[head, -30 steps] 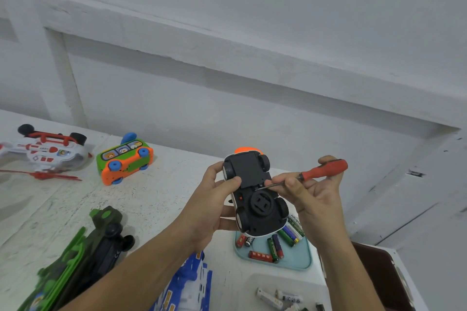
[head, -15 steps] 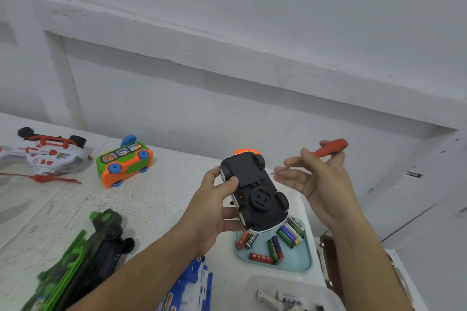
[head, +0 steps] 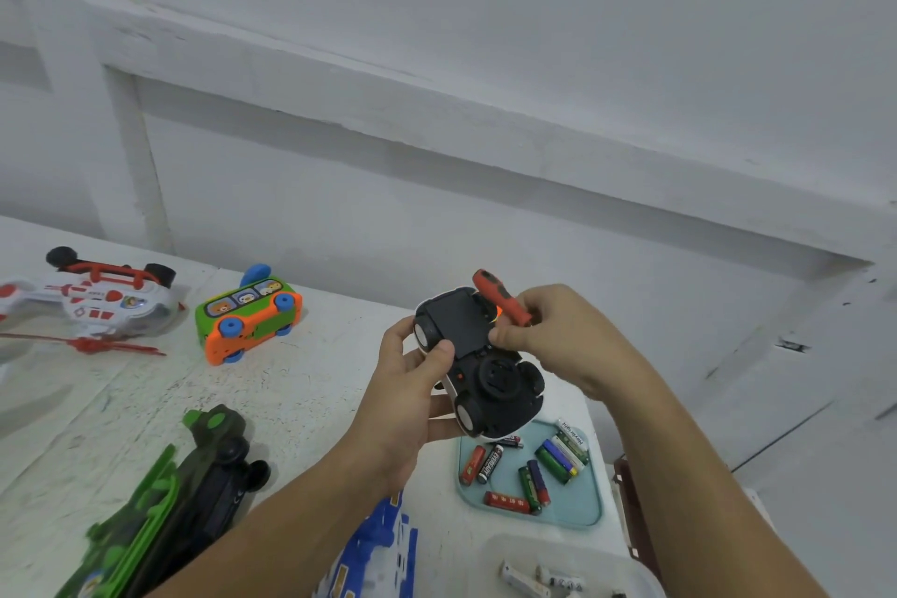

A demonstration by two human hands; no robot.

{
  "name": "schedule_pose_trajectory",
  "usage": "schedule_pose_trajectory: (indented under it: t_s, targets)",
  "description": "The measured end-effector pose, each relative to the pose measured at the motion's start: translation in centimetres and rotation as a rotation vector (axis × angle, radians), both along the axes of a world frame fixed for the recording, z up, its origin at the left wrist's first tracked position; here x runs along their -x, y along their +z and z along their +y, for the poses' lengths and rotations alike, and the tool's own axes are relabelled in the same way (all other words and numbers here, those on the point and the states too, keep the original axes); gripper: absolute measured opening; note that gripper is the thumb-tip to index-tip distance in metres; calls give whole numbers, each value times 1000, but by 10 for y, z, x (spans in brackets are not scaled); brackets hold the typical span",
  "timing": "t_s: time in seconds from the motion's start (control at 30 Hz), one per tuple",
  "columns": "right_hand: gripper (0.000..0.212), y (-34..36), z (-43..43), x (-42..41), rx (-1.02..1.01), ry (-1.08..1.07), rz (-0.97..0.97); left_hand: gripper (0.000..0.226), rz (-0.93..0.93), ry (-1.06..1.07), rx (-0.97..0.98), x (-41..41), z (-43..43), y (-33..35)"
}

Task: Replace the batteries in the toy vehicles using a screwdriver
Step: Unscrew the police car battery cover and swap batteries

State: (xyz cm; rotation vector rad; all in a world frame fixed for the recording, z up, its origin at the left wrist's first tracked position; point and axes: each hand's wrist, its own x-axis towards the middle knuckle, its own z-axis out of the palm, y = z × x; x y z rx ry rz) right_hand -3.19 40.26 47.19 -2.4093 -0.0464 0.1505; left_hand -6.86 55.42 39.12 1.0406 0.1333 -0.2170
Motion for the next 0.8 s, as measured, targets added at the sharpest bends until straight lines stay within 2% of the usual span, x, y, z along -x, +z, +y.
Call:
schedule_pose_trajectory:
  t_s: [0.2,0.37,0.53,0.63,0.8]
  targets:
    - [9,-9,9,5,-26,-74,-75,36,4,24,-8,4,1,0]
    - [16,-10,10,6,-130,-125,32,34,-10,22,-16,8,-1,2]
    - [12,-7,9,6,-157,-167,122,43,-18,27,-56,10,-1,1]
    - [18,-5,6,5,-185,-169,186,44,-23,28,-51,11,-2,-1]
    - [8,-5,2,5,-294,-177,214,40,-20,27,-29,14,-3,0]
